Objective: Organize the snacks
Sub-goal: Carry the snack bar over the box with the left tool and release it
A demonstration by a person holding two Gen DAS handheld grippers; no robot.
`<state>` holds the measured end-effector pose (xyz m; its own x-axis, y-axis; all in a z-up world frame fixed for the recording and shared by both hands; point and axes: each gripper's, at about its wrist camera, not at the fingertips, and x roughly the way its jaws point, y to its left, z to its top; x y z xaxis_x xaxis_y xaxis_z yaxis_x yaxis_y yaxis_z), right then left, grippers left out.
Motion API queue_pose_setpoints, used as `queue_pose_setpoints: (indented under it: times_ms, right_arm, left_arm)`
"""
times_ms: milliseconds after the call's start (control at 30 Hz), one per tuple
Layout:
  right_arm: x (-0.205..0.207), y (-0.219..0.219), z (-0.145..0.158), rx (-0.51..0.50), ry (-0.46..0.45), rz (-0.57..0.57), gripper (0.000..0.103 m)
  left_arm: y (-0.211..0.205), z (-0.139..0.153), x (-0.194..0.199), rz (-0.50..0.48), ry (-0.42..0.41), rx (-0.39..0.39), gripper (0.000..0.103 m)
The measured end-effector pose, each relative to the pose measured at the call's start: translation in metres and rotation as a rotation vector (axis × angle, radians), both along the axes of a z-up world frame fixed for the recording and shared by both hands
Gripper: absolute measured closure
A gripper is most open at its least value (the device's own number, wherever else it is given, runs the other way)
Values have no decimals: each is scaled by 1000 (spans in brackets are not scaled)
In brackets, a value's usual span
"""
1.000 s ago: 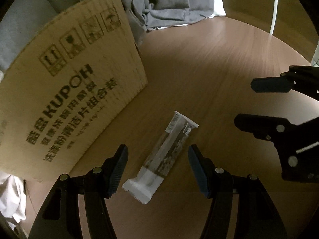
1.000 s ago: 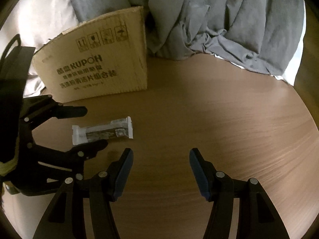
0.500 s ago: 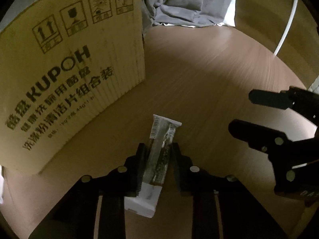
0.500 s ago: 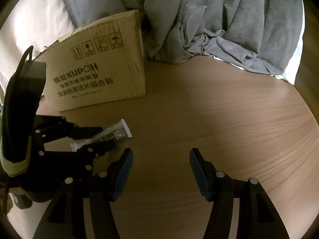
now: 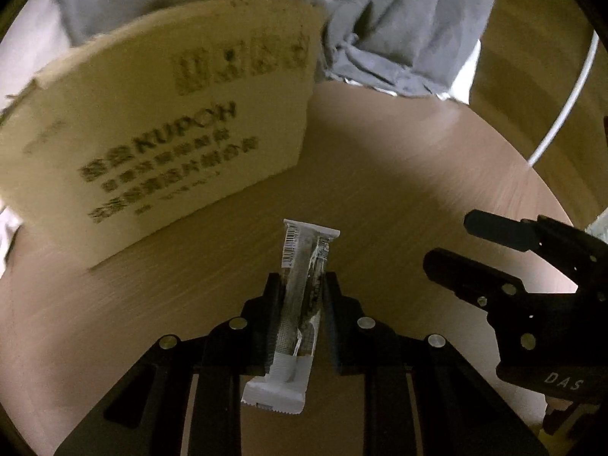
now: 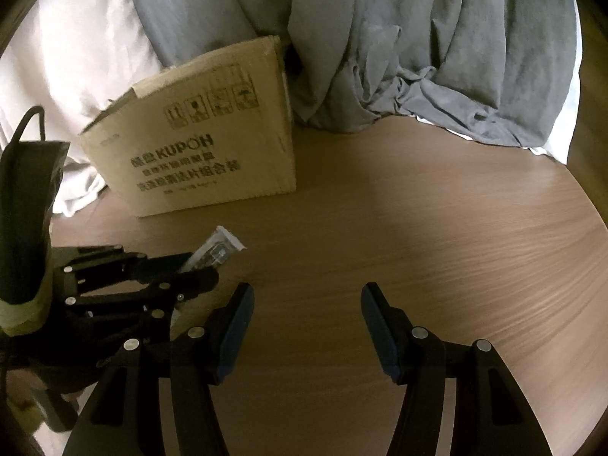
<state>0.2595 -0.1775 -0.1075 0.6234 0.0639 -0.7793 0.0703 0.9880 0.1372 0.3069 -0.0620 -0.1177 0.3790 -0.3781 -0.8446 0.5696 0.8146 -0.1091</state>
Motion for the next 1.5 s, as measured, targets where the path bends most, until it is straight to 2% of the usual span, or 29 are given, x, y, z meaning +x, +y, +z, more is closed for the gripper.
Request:
queue_pose_setpoints:
  times_ms: [200,600,1200,1233,1300,1500]
  right_arm:
    - [-12,4,22,13,-59,19,43]
    - [-30,19,70,8,-192,69,43]
    - [-24,35,135,-27,-359,111,43]
    - [-23,36,139,-27,-367,113,42]
    - [-19,38,146,-28,-385,112,28]
    - [-9,44,169,-59,-460,116,27]
  left_arm:
    - [17,35,-16,107,-100,-29,81]
    - [43,92,-35,233,-244,-84,81]
    - [71,168,-42,317,-470,-145,81]
    - [72,172,-40,318,-483,-148,81]
    - [73,179,-36,322,-510,-144,81]
    - [74,193,-16,333,-550,-136,81]
